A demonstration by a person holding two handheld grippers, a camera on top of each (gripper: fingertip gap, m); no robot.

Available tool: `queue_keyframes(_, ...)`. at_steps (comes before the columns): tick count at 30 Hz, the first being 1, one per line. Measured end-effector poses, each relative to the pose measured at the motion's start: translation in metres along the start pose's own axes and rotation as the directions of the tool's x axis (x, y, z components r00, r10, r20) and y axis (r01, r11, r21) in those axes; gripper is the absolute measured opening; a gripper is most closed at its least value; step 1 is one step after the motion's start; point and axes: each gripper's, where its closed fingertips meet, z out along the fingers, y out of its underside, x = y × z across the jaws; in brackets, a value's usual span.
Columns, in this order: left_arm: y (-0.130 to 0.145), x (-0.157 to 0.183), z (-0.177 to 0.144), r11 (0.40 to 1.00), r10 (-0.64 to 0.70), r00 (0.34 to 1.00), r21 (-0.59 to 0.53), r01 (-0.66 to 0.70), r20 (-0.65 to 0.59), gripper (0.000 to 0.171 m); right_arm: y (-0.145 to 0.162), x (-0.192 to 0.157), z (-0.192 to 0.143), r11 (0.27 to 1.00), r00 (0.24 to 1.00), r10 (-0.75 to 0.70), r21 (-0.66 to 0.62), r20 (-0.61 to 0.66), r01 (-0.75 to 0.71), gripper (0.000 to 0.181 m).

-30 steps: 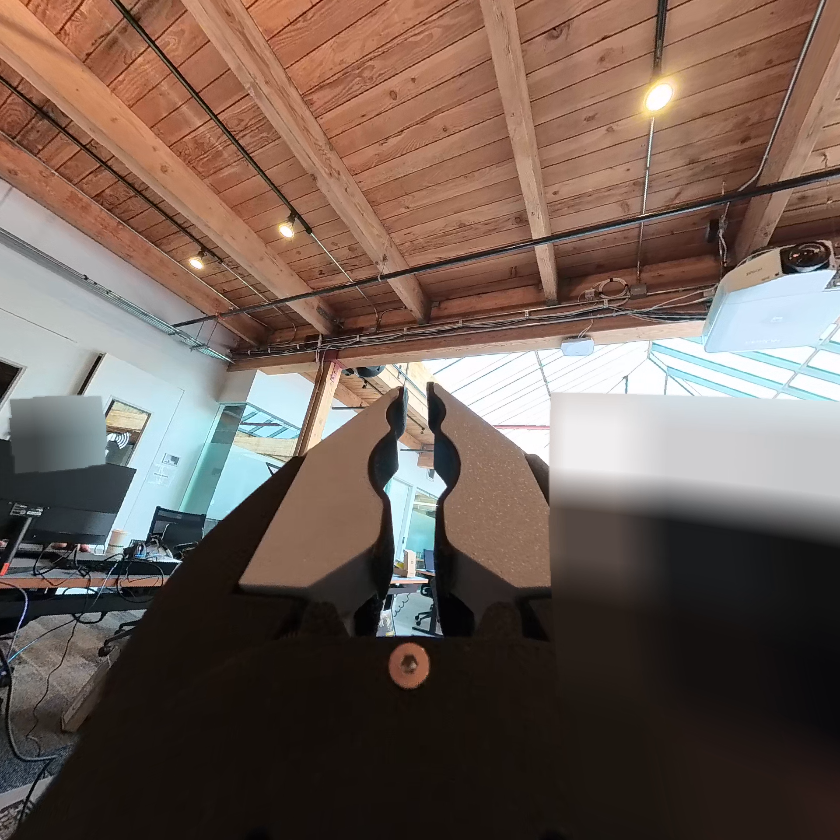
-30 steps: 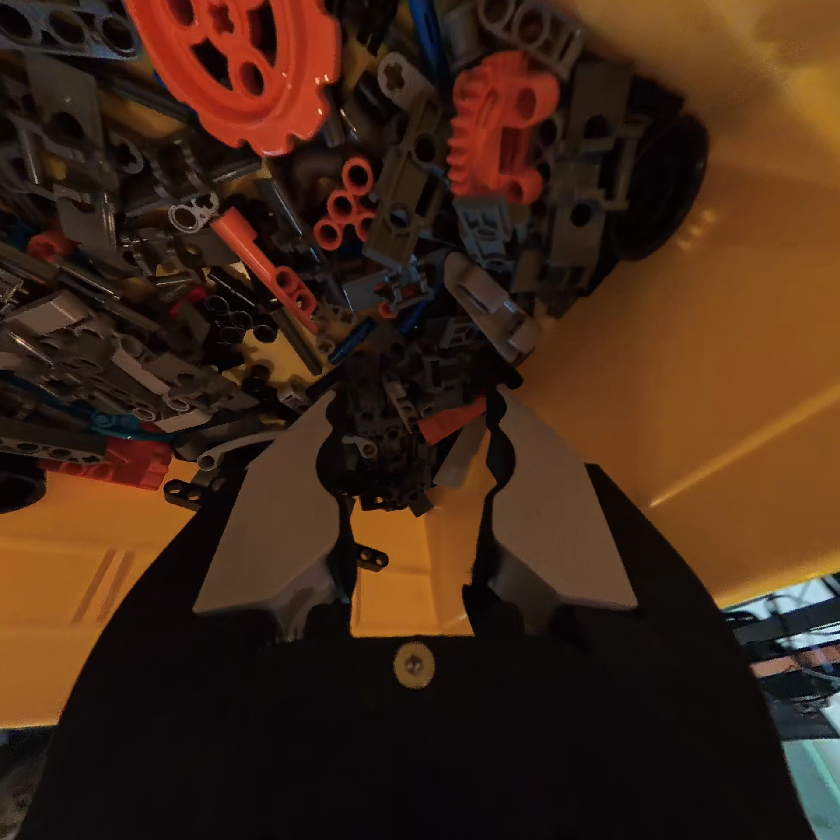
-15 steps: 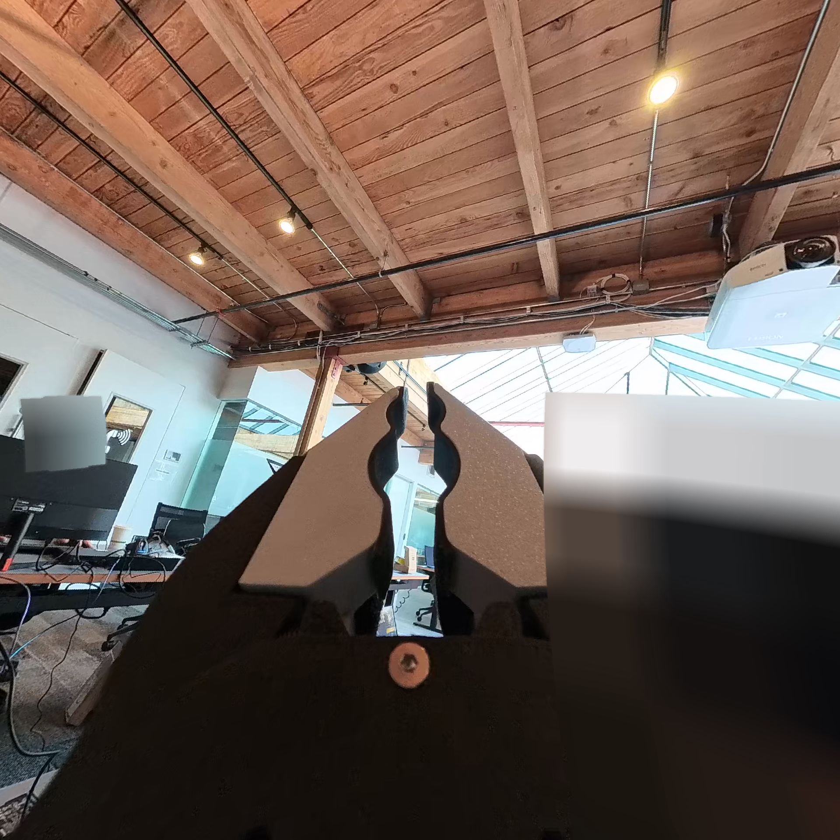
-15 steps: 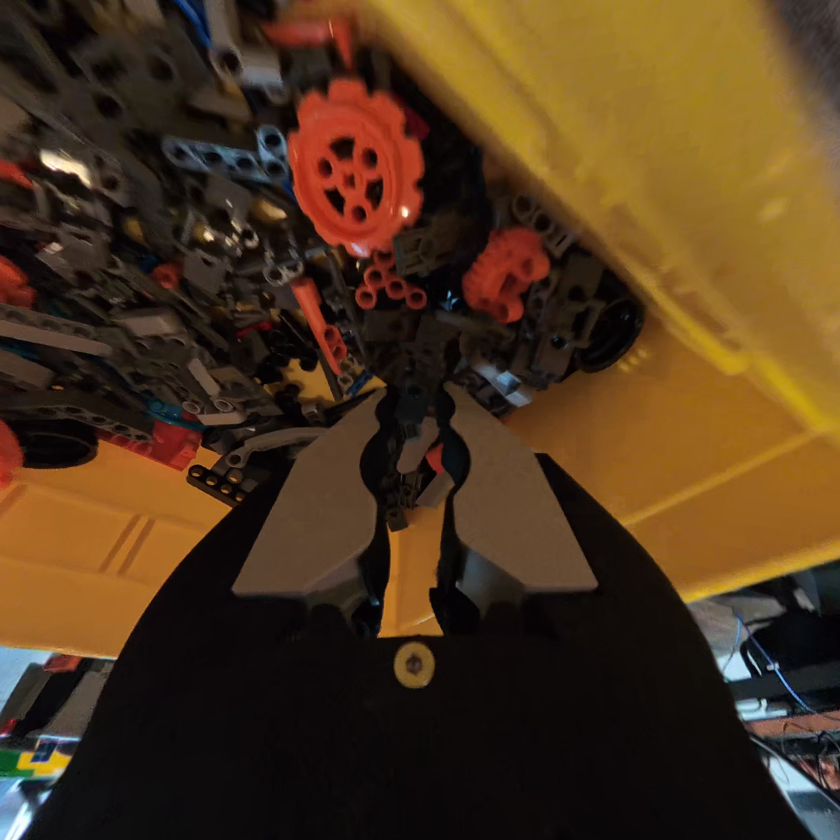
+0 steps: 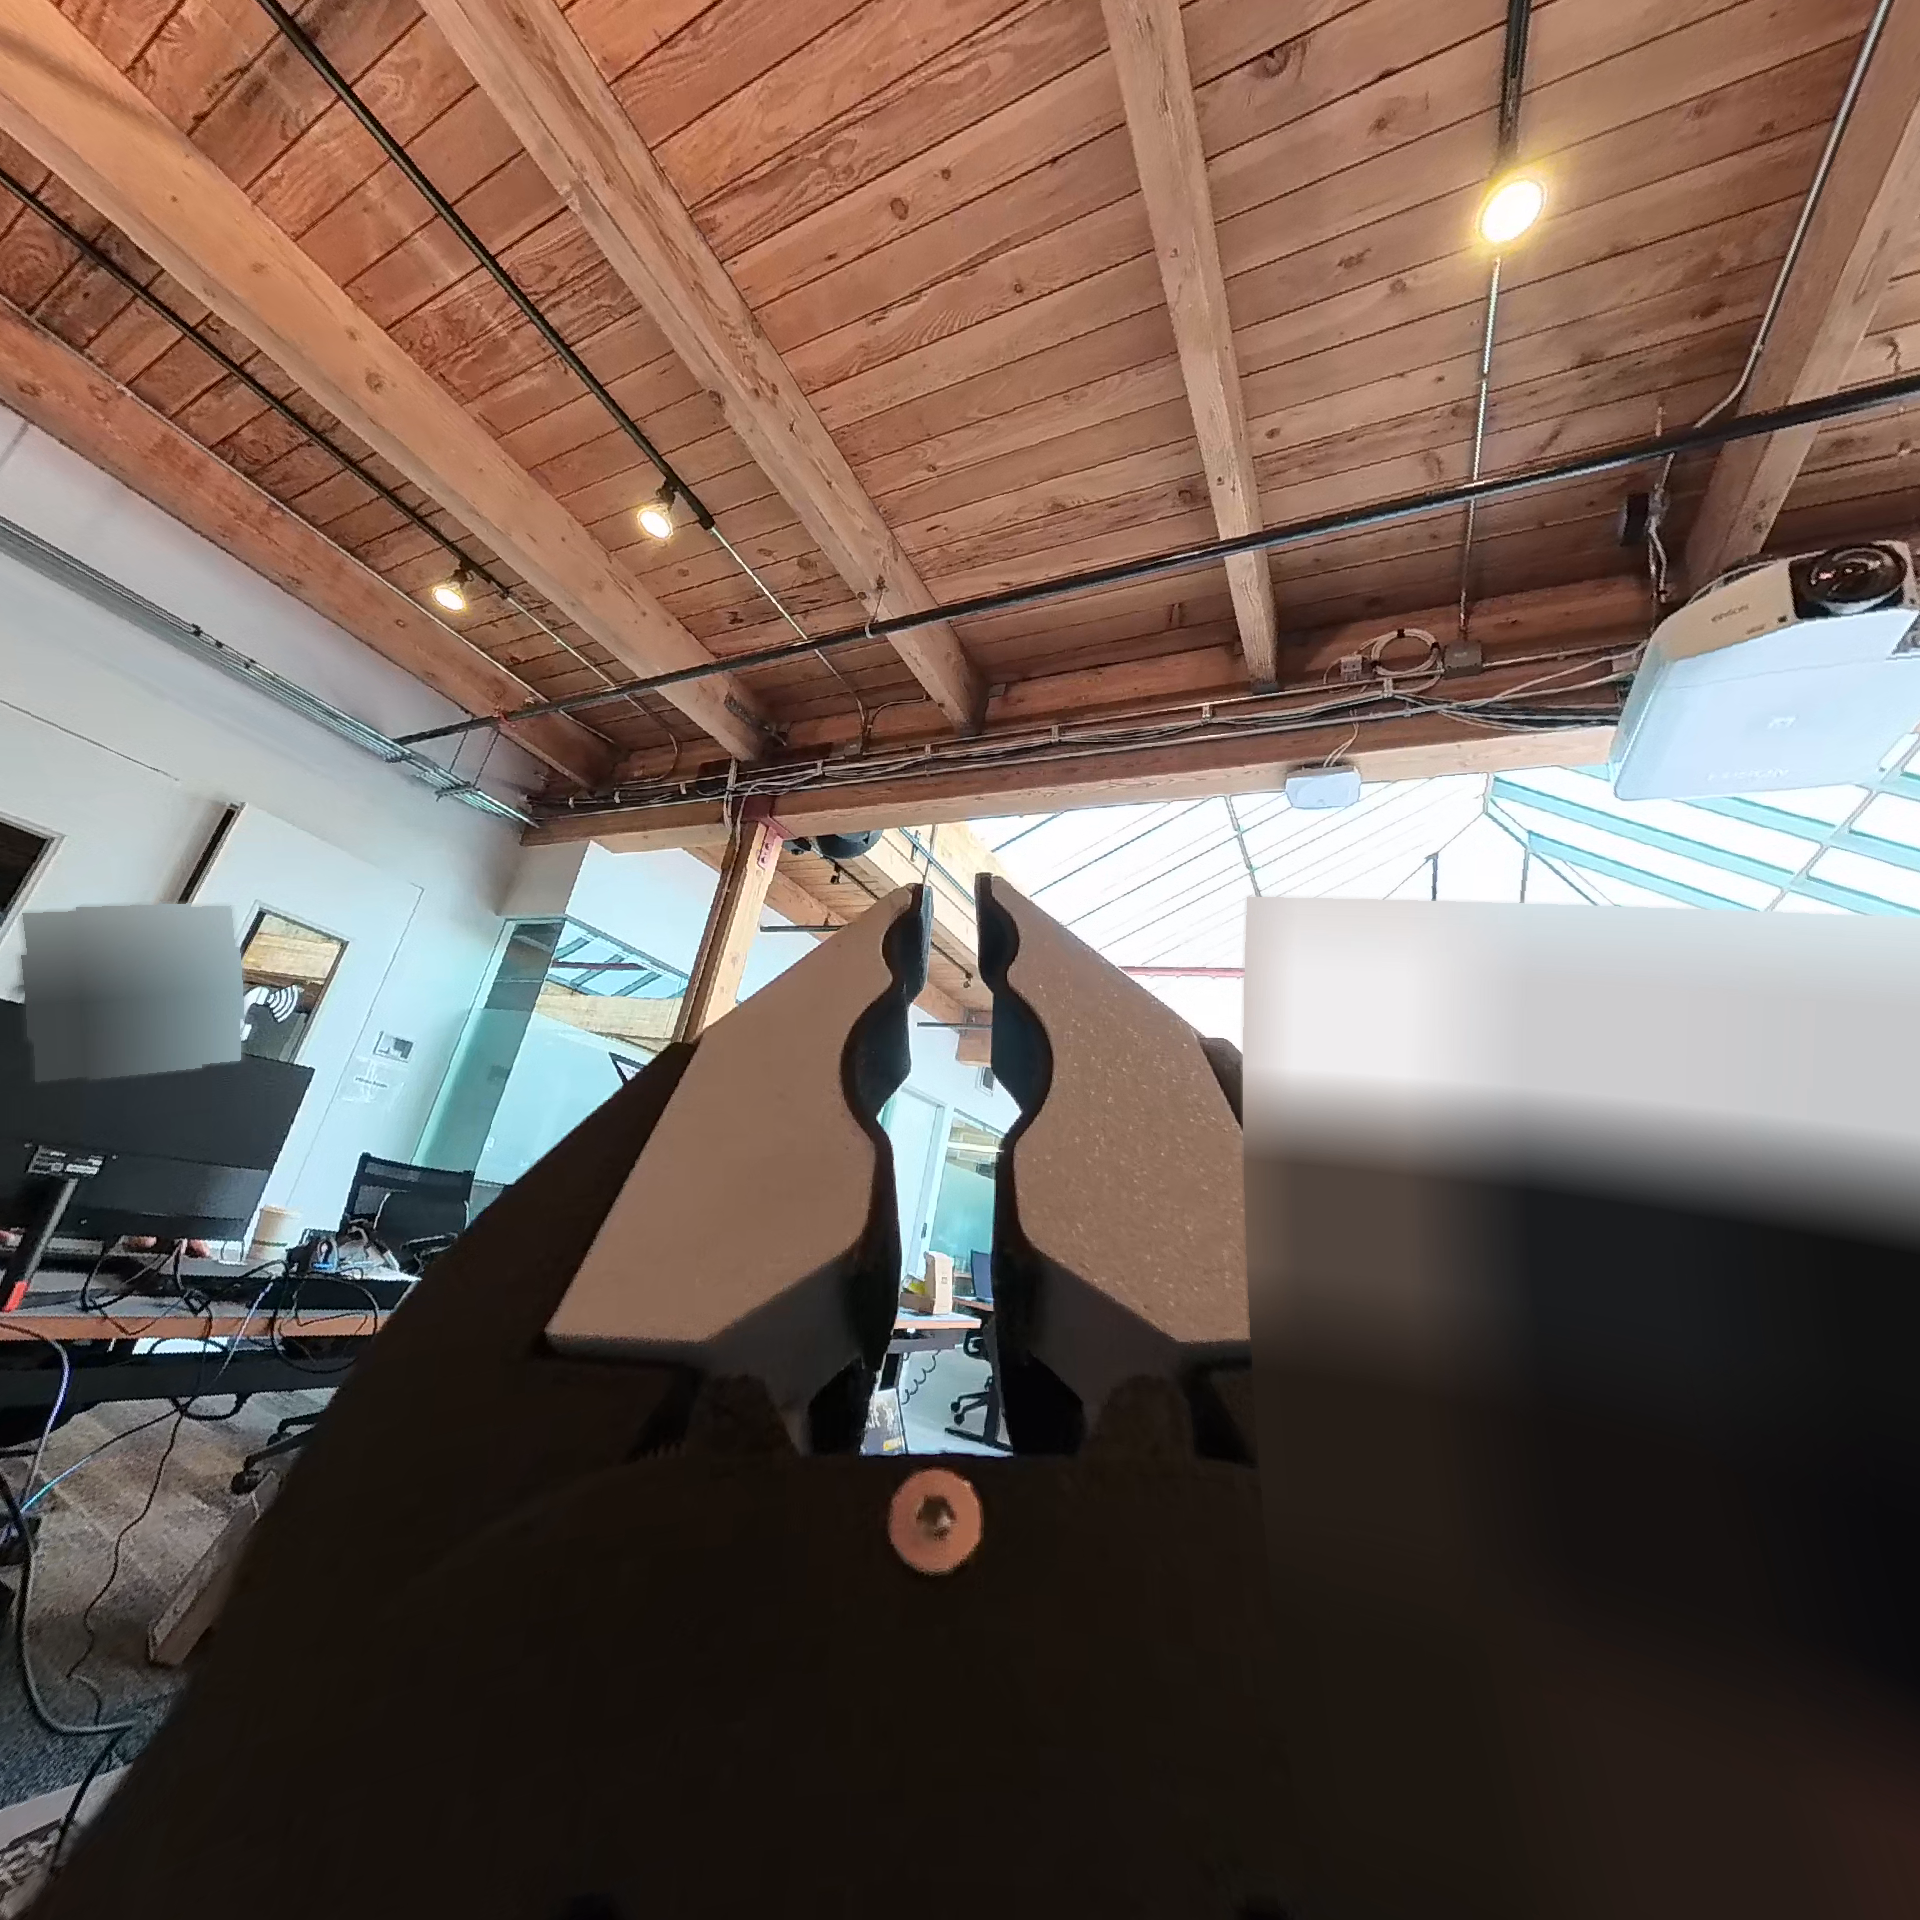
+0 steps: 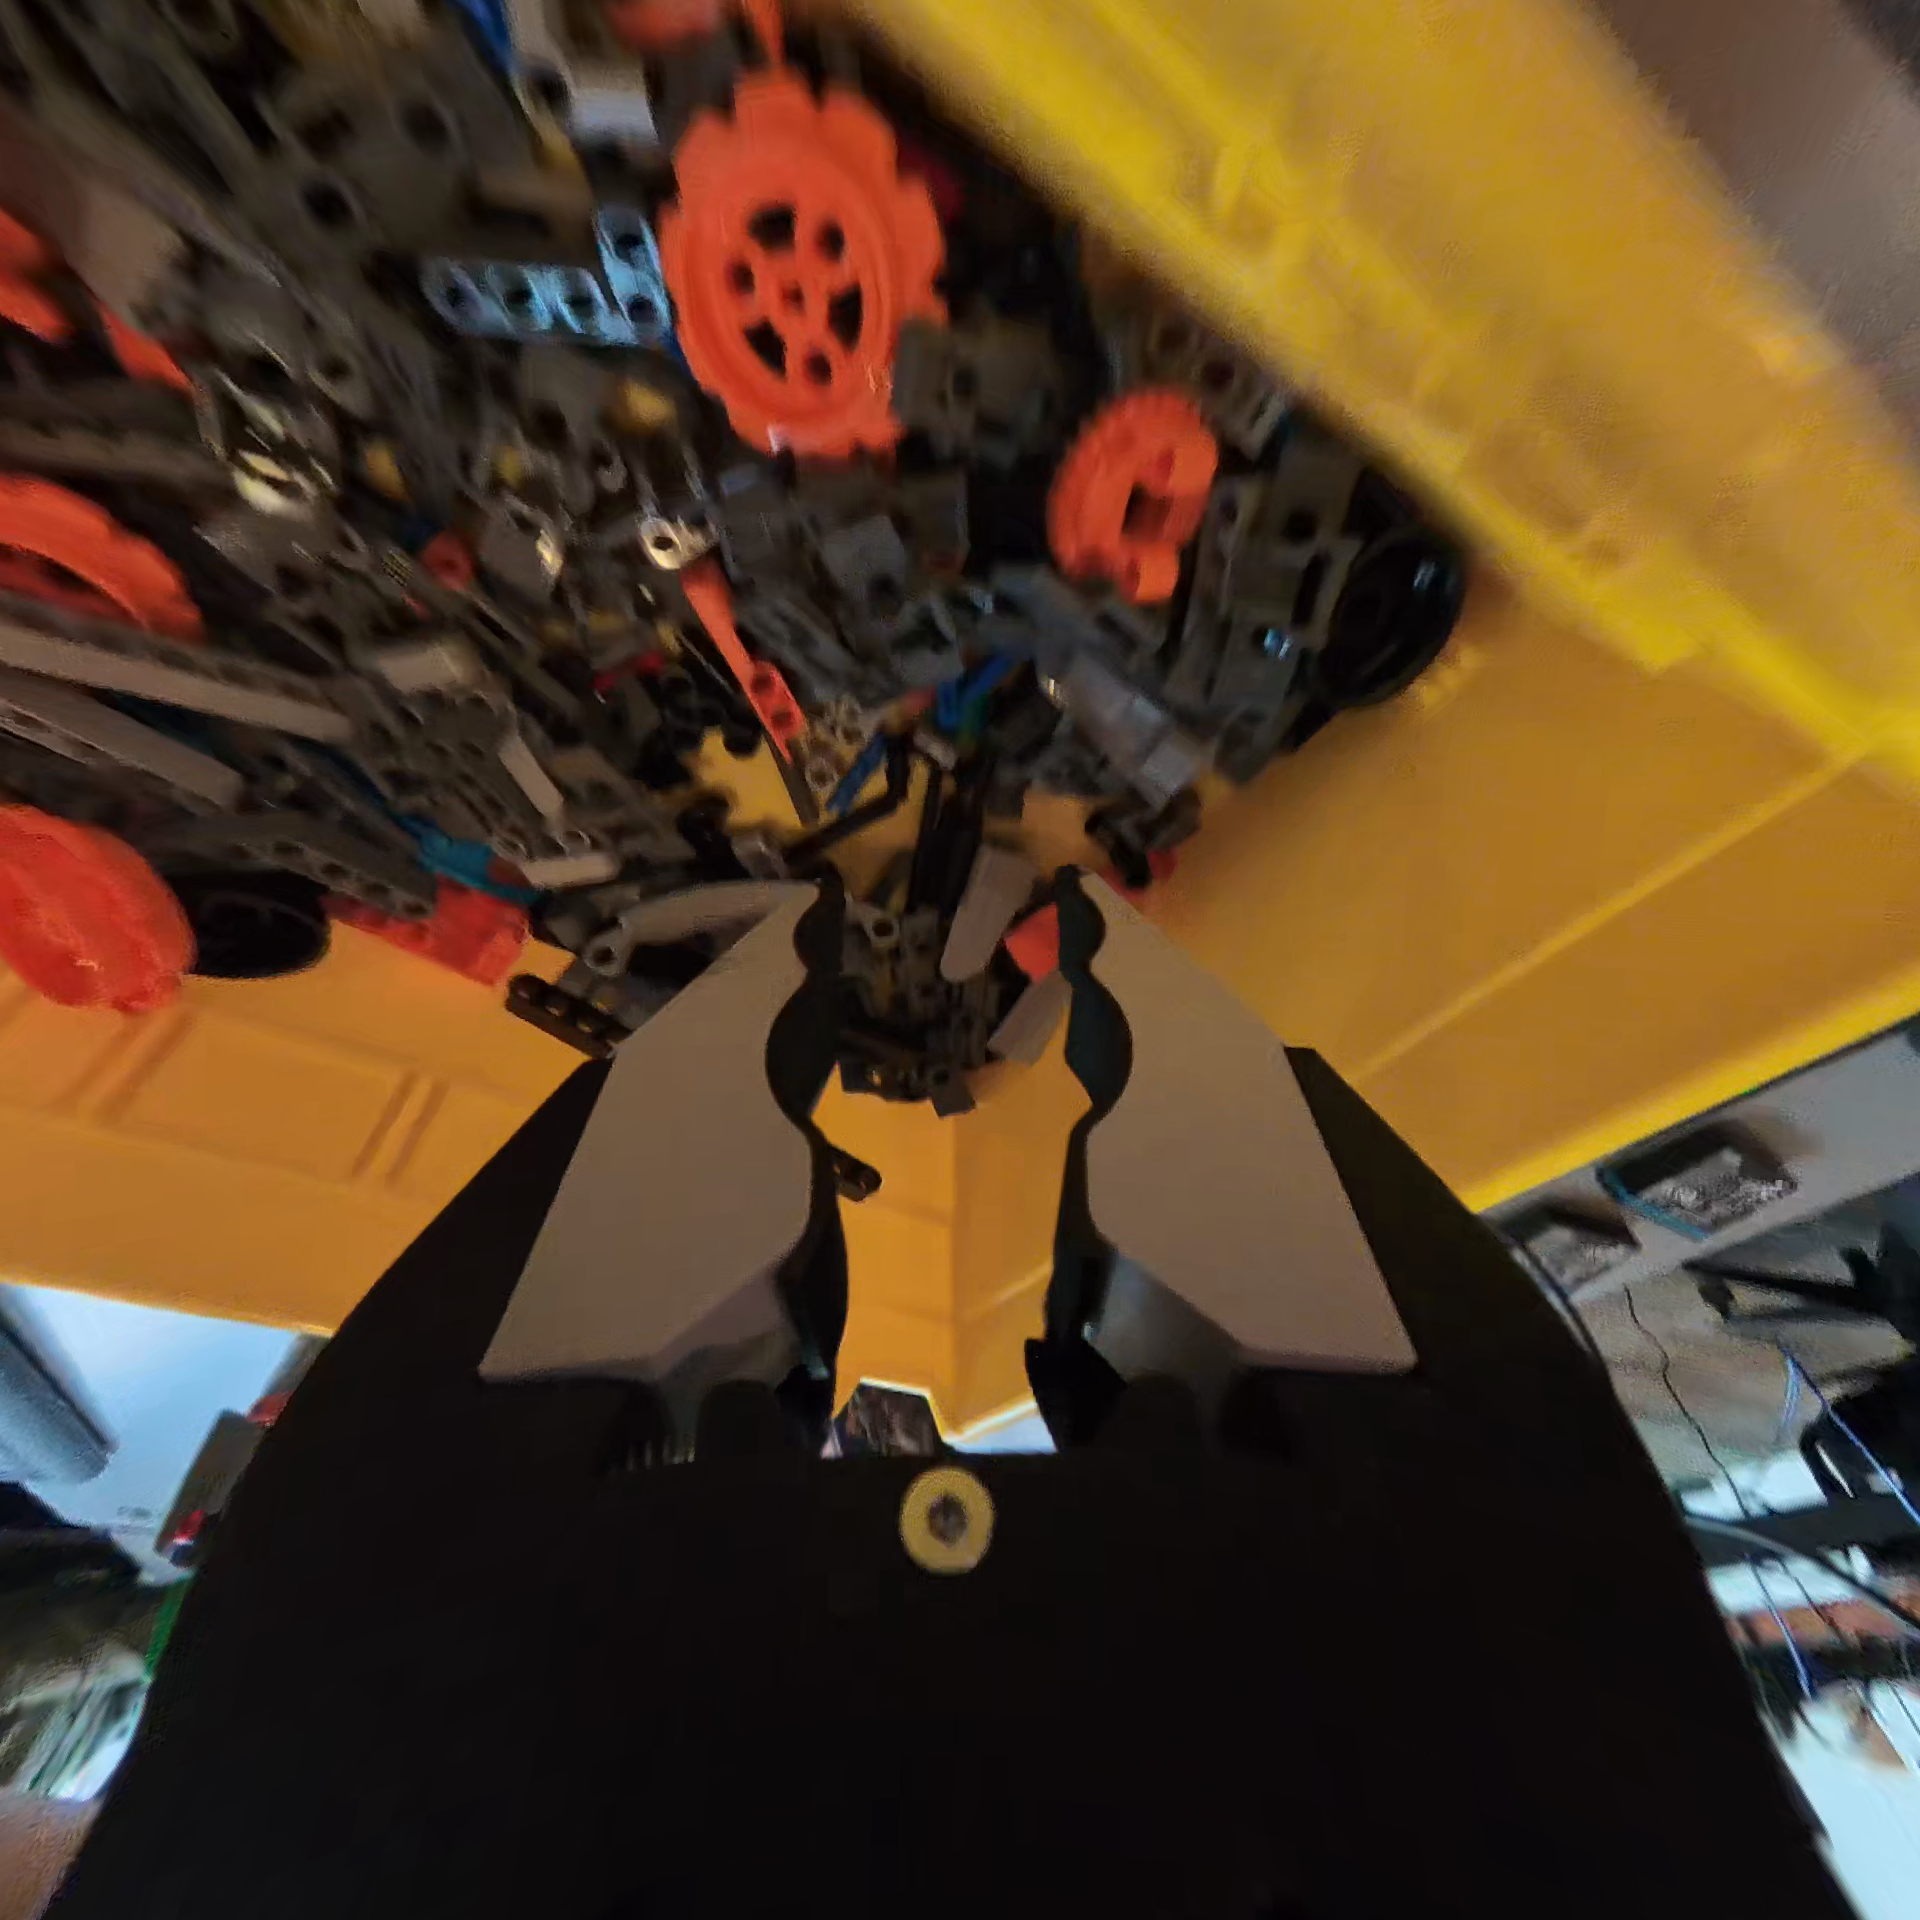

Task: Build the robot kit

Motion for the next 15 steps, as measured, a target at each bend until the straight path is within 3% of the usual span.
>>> queue_keyframes(3, 0.001, 0.000, 0.001, 1.000, 0.000, 1.000, -0.003, 0.000, 0.000, 0.006, 0.019, -0.003, 0.017, 0.997, 1.000, -0.003, -0.071, -0.001, 0.003, 0.055)
queue_keyframes(8, 0.003, -0.001, 0.001, 1.000, -0.001, 1.000, -0.007, 0.001, 0.002, 0.006, 0.030, -0.010, 0.036, 0.993, 0.999, 0.025, -0.117, 0.025, -0.022, 0.064)
queue_keyframes(13, 0.004, -0.001, 0.002, 1.000, -0.004, 1.000, -0.012, 0.004, 0.003, 0.006, 0.027, -0.004, 0.041, 0.990, 1.000, -0.014, -0.143, -0.017, 0.012, 0.059)
queue_keyframes(15, 0.004, -0.001, 0.002, 1.000, -0.006, 1.000, -0.013, 0.006, 0.001, 0.006, 0.027, -0.004, 0.040, 0.988, 0.999, -0.037, -0.150, -0.024, 0.033, 0.040)
